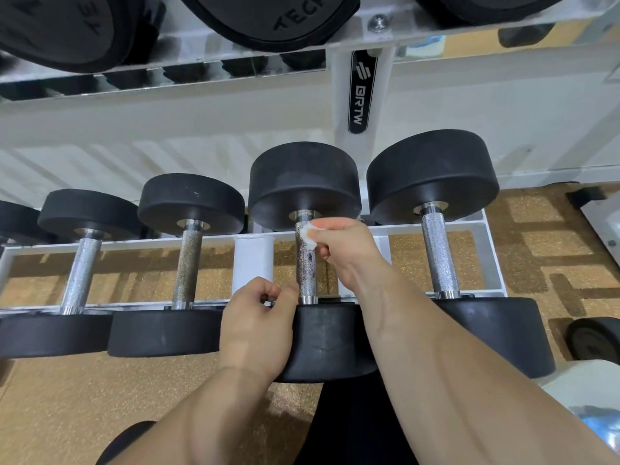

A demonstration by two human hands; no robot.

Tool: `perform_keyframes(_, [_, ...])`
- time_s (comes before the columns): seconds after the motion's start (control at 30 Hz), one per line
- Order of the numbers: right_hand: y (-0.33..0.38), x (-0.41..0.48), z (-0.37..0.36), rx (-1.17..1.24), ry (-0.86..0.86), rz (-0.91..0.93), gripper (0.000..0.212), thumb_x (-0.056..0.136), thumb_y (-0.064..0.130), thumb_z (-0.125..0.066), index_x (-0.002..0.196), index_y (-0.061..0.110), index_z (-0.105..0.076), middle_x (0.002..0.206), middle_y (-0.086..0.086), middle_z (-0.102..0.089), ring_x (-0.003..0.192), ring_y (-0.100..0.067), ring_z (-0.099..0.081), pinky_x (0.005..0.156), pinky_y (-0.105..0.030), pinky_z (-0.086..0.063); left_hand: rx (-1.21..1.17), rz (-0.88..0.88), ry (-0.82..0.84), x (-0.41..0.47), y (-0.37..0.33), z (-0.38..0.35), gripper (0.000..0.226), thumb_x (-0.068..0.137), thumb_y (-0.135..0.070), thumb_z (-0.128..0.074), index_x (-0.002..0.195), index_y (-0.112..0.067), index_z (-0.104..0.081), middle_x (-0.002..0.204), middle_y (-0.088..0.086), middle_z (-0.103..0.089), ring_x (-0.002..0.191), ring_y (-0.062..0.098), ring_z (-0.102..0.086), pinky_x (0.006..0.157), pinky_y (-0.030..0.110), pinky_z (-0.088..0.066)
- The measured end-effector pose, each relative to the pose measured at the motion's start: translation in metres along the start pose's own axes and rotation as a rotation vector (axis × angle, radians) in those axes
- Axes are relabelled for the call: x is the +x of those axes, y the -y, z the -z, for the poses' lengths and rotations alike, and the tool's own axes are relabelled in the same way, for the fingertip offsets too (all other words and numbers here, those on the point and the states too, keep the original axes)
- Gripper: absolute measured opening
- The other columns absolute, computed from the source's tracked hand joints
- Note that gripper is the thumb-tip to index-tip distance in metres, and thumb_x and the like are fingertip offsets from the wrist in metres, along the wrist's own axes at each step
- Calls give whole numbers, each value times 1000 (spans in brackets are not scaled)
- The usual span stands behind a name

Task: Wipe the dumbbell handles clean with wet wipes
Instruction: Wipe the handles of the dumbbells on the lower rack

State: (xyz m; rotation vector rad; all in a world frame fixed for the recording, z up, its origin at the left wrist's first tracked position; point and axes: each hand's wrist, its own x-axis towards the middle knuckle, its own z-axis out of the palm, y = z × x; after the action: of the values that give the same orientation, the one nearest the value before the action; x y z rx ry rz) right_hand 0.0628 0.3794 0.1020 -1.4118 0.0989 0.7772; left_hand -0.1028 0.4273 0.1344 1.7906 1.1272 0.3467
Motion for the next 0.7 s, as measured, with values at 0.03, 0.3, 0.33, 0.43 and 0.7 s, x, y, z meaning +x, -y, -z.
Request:
perform_keyframes(0.03, [-4,-3,2,5,30,-30,13,83,-7,-71,86,6,-72,70,-8,-65,44,-6,-45,53,-21,-39,5,0,-1,0,0,0,37,88,-44,-69,69,-14,-58,66,-2,-59,69,23,-53,65,35,-38])
perform_keyframes(0.3, [10,10,-2,102,-10,-106,11,86,-5,-70,87,6,-70,67,-6,-60,51,-8,-43,47,-14,-41,8,-5,-2,-1,-2,0,36,87,-43,-68,67,-15,-58,65,-5,-58,70,20,-53,67,35,-38])
perform_keyframes(0.33, [12,13,-3,99,-30,-91,9,86,-3,-72,90,5,-71,68,-6,-61,52,-8,-45,48,-14,-43,6,-3,-2,-1,-2,0,36,87,-43,-68,67,-15,-57,65,-5,-57,70,20,-52,67,35,-38])
perform_keyframes(0.43, [6,2,6,-24,35,-93,10,86,-4,-71,91,4,-71,64,-8,-59,51,-11,-45,51,-20,-43,16,-4,-3,-1,-2,0,37,87,-42,-68,66,-14,-57,64,-4,-57,70,20,-52,67,35,-37])
perform_keyframes(0.7, [6,-16,6,-180,88,-83,12,80,-8,-74,83,2,-69,55,-7,-59,45,-11,-46,44,-18,-39,28,-1,3,-3,-6,1,33,86,-43,-69,71,-15,-60,70,-3,-62,73,18,-57,67,33,-38])
